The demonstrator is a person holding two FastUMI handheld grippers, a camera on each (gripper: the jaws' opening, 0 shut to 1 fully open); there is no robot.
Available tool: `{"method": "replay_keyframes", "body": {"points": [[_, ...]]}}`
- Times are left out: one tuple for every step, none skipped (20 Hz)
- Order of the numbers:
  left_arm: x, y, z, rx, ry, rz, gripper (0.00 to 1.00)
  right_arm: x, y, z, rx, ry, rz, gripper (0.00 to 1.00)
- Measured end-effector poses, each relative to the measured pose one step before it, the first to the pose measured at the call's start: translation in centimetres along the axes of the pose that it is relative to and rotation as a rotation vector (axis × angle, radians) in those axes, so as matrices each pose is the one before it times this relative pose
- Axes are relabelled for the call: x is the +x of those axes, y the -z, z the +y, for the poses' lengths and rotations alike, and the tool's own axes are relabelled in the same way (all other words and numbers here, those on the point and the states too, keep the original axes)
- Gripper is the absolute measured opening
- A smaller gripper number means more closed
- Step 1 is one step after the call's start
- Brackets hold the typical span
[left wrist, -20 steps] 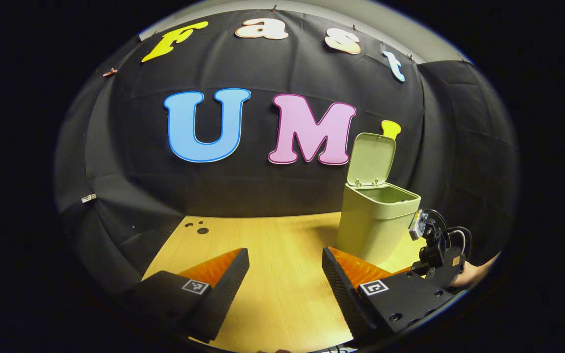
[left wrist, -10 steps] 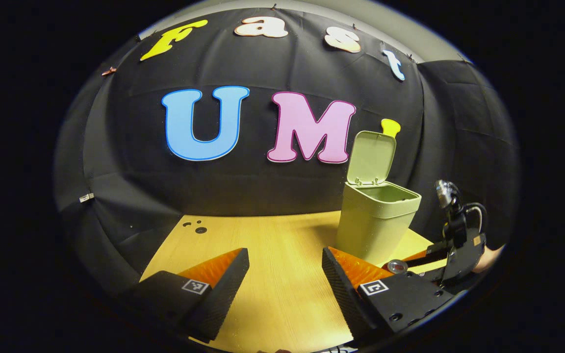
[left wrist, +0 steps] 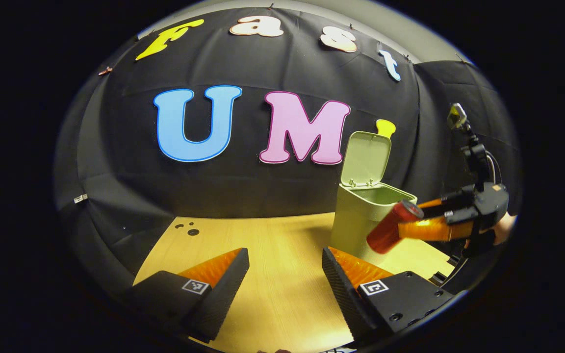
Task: Press the lid of the desktop garbage bin to open it, pick up the crumpled paper on the desktop and throw it into the bin, then pick up the pop can on the desktop and drop it into the bin, and finally close the garbage bin lid.
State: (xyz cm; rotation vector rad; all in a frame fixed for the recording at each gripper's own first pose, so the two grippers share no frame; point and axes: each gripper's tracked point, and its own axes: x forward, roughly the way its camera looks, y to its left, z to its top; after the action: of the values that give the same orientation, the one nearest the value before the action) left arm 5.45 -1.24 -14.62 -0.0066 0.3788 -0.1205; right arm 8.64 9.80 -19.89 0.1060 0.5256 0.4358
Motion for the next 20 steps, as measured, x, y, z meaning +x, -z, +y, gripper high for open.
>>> {"method": "replay_keyframes", "body": {"points": [[0.149,-0.035,-0.16,0.00129,0.00361,-0.00164,0.96,-0.096,-1.207,-0.387,-0.00246,0.00473,-0.02535,0.82],[0.071,-0.081,-0.08,-0.00018,0.00285,-0.00099,0.96,-0.01,-1.224,-0.468,-0.00195,0.00545,-0.0208,0.82],[0.04,-0.024,-0.196,0.00048,0.00318,-0.00075,0.96,0.038,-1.024,-0.615,-0.00126,0.00865,-0.01957,0.82],[-0.011,-0.127,-0.053,0.00239,0.00104,-0.00122,0.96,0.072,-0.804,-0.789,0.00224,0.0085,-0.01438,0.82],[0.021,-0.096,-0.114,0.00316,0.00124,-0.00292,0.96,0.118,-0.826,-0.712,0.0037,0.00999,-0.01661,0.82],[0.022,-0.151,-0.089,0.00239,0.00045,-0.00255,0.96,0.178,-0.852,-0.745,0.00397,0.01086,-0.01519,0.82],[-0.05,-0.052,-0.064,0.00076,0.00016,-0.00188,0.96,0.161,-0.626,-0.651,0.00396,0.01192,-0.01239,0.82],[-0.054,-0.021,0.01,-0.00097,-0.00067,-0.00034,0.96,0.239,-0.604,-0.814,0.00167,0.01255,-0.01032,0.82],[-0.062,0.099,-0.037,-0.00161,-0.0004,-0.00012,0.96,0.185,-0.43,-0.675,-0.00065,0.01299,-0.00803,0.82],[-0.042,0.053,-0.018,-0.0012,-0.00119,0.00251,0.96,0.247,-0.364,-0.807,-0.00087,0.01462,-0.00495,0.82],[0.005,0.151,0.054,-0.00058,-0.00229,0.00201,0.96,0.157,-0.292,-0.579,0.00107,0.0142,-0.00634,0.82],[-0.003,0.035,0.026,-0.00059,-0.00063,0.00085,0.96,0.299,-0.25,-0.58,0.00101,0.01243,-0.00369,0.82],[-0.111,-0.005,-0.047,-0.00062,-0.0006,0.00002,0.96,0.312,-0.004,-0.603,0.00081,0.01393,0.0037,0.82],[-0.02,-0.034,0.081,-0.00037,-0.00035,-0.00002,0.96,0.366,0.292,-0.63,0.00066,0.01512,0.00882,0.82],[0.07,0.076,-0.101,-0.00049,-0.00071,0.00053,0.96,0.406,0.376,-0.507,0.00093,0.01335,0.01352,0.82],[-0.011,0.018,0.073,-0.00095,-0.00036,0.0008,0.96,0.463,0.338,-0.502,-0.00023,0.01264,0.01351,0.82],[0.003,0.065,-0.054,-0.0009,0.00048,0.00177,0.96,0.461,0.37,-0.524,-0.0039,0.01309,0.01132,0.82],[-0.041,-0.073,0.004,0.0,0.00023,-0.00027,0.96,0.682,0.434,-0.531,0.00022,0.01215,0.01805,0.82],[-0.012,0.042,-0.019,0.00063,0.00024,0.00008,0.96,0.593,0.605,-0.356,0.01111,0.00523,0.02471,0.82],[-0.023,-0.06,0.06,0.00053,-0.00076,0.00002,0.96,0.556,0.676,-0.293,0.01887,0.00241,0.02783,0.82]]}}
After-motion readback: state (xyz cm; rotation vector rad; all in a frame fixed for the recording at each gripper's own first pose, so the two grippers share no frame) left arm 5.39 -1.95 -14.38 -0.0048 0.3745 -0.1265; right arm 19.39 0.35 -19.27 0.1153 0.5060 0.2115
